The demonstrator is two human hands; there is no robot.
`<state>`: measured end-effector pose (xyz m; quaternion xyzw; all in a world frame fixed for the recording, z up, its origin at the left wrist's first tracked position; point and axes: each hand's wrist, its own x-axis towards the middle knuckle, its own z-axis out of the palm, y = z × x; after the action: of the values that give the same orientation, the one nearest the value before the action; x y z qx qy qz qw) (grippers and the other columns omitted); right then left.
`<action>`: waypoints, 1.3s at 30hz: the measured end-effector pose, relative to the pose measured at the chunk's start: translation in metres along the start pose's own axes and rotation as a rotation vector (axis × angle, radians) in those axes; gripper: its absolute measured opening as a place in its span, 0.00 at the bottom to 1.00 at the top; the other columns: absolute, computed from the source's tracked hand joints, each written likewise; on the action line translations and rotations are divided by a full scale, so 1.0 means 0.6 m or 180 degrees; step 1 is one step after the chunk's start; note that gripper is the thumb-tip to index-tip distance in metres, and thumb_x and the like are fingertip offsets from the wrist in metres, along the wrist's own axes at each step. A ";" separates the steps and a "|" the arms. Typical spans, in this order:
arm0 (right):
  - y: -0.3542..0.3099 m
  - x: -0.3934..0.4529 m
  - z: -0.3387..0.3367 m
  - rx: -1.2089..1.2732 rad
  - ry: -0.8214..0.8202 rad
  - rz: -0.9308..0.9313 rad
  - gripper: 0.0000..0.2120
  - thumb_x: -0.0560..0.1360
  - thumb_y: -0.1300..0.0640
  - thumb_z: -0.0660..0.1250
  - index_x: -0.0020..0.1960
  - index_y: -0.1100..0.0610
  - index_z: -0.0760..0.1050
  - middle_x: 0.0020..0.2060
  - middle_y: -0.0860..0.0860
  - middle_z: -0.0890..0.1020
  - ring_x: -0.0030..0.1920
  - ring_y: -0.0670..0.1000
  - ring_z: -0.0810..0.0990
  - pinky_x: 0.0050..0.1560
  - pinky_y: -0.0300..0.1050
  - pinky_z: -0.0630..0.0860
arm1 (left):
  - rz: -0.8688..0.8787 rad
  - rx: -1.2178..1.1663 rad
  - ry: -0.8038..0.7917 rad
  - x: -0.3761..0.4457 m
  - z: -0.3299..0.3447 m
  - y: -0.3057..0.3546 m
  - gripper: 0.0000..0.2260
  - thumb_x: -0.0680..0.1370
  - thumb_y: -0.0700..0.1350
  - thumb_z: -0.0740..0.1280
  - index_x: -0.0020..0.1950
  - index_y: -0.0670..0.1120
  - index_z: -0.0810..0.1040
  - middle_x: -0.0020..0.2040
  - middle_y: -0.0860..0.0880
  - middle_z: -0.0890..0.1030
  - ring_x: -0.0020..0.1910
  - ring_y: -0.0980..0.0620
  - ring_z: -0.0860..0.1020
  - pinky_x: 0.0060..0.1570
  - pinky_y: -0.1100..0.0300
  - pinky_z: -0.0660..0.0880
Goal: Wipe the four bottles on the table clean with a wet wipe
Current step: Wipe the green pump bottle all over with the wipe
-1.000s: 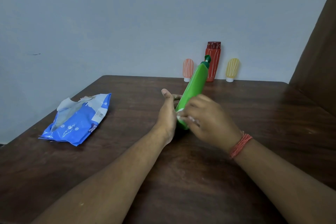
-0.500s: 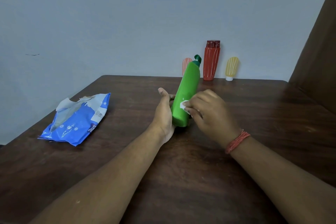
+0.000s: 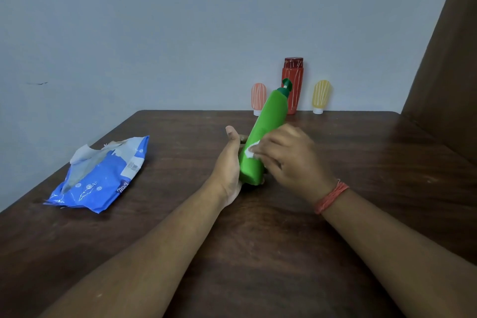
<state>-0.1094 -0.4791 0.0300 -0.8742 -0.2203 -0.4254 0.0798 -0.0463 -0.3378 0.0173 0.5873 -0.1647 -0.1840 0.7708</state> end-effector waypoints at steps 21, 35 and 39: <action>-0.009 0.011 0.006 0.0611 0.0187 0.0325 0.06 0.77 0.58 0.70 0.51 0.57 0.84 0.43 0.50 0.83 0.45 0.51 0.79 0.46 0.48 0.76 | -0.0274 -0.1540 -0.0208 0.000 -0.019 0.008 0.37 0.78 0.70 0.53 0.66 0.39 0.78 0.58 0.39 0.82 0.51 0.45 0.83 0.49 0.53 0.81; -0.005 0.000 0.003 0.0827 0.0251 0.0378 0.04 0.76 0.60 0.69 0.47 0.60 0.82 0.42 0.52 0.81 0.45 0.51 0.79 0.45 0.50 0.77 | -0.0339 -0.1631 0.0135 -0.007 -0.012 0.012 0.32 0.82 0.64 0.54 0.71 0.38 0.74 0.62 0.38 0.80 0.55 0.43 0.81 0.57 0.50 0.77; -0.021 0.003 0.008 0.0380 0.0278 -0.0140 0.04 0.77 0.62 0.68 0.46 0.62 0.81 0.42 0.54 0.80 0.43 0.56 0.77 0.43 0.52 0.75 | -0.0283 -0.1858 0.0350 -0.004 -0.009 0.013 0.29 0.82 0.64 0.55 0.63 0.39 0.77 0.52 0.40 0.81 0.48 0.45 0.81 0.53 0.51 0.78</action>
<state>-0.1107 -0.4658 0.0277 -0.8434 -0.2607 -0.4510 0.1319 -0.0453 -0.3300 0.0233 0.3566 -0.0370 -0.2251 0.9060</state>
